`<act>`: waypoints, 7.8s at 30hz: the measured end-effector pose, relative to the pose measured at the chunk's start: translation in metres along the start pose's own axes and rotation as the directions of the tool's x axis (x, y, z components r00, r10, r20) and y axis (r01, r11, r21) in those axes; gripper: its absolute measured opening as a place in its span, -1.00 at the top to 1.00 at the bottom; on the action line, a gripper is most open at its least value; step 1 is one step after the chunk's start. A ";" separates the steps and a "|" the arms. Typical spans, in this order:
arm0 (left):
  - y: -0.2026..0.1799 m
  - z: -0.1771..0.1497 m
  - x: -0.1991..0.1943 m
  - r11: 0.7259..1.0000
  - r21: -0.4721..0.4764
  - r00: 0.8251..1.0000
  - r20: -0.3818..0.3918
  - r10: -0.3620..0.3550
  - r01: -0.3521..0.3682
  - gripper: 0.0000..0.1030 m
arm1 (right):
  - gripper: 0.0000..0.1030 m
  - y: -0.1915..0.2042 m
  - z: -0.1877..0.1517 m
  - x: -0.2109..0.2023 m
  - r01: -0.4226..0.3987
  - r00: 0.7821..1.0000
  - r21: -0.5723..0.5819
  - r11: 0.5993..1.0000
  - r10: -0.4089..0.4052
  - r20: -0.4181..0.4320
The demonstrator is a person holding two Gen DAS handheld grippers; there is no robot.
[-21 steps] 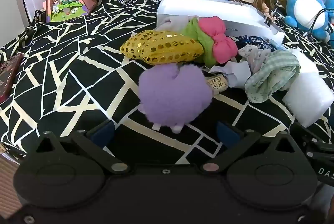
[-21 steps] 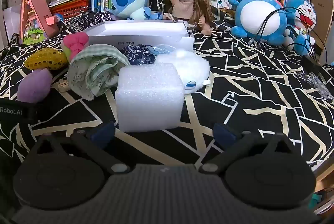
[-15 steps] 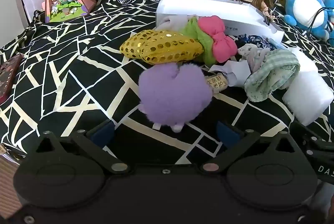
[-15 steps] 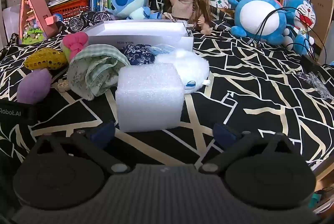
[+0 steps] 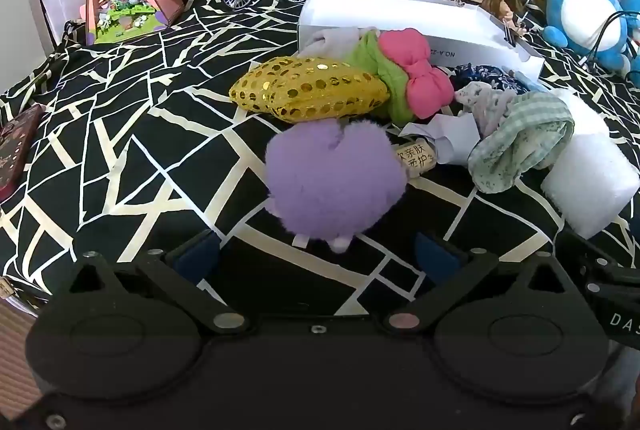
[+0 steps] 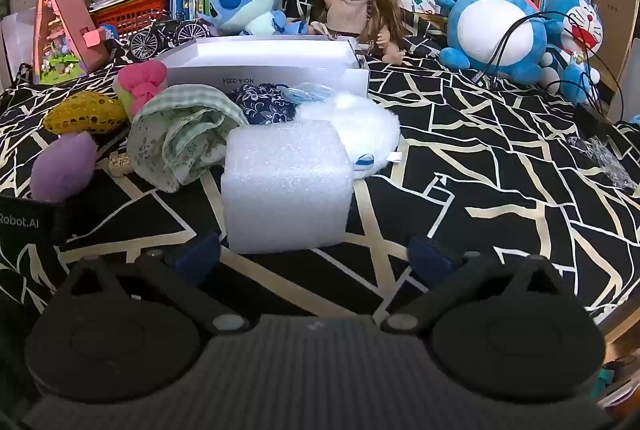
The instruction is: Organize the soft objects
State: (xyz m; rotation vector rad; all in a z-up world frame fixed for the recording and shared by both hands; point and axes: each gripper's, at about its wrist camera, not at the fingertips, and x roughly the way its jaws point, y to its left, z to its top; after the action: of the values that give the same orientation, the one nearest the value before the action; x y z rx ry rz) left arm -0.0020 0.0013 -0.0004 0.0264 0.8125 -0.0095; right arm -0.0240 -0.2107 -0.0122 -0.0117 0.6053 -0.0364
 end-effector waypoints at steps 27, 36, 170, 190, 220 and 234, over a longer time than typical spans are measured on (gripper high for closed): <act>0.000 0.000 0.000 1.000 -0.001 1.000 0.000 0.000 0.000 -1.00 | -1.00 0.001 0.000 -0.001 0.003 1.000 -0.002 1.000 -0.003 -0.006; 0.000 0.001 -0.001 1.000 0.000 1.000 0.001 0.000 0.000 -1.00 | -1.00 0.002 -0.001 -0.001 0.004 1.000 -0.003 1.000 -0.004 -0.005; 0.016 0.007 0.006 0.987 -0.057 0.974 0.178 -0.140 0.153 -0.31 | -0.23 0.005 0.005 -0.032 -0.066 0.968 -0.043 0.997 0.074 0.241; 0.022 0.046 -0.059 0.949 -0.019 0.918 0.260 -0.299 0.314 -0.30 | -0.21 -0.014 0.046 -0.047 -0.117 0.952 0.041 0.992 0.100 0.288; -0.012 0.220 0.069 0.913 -0.154 0.925 0.104 -0.364 0.377 -0.30 | -0.21 -0.039 0.195 0.072 -0.220 0.970 0.061 0.974 0.212 0.119; -0.052 0.245 0.155 0.943 -0.157 0.954 -0.006 -0.299 0.294 -0.30 | -0.21 -0.032 0.201 0.160 -0.204 0.977 0.103 0.973 0.210 -0.045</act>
State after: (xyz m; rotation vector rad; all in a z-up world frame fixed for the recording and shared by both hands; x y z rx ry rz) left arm 0.2816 -0.0571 0.0543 -0.2439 0.8393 -0.2319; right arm 0.2209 -0.2483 0.0629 0.1483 0.6573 0.1365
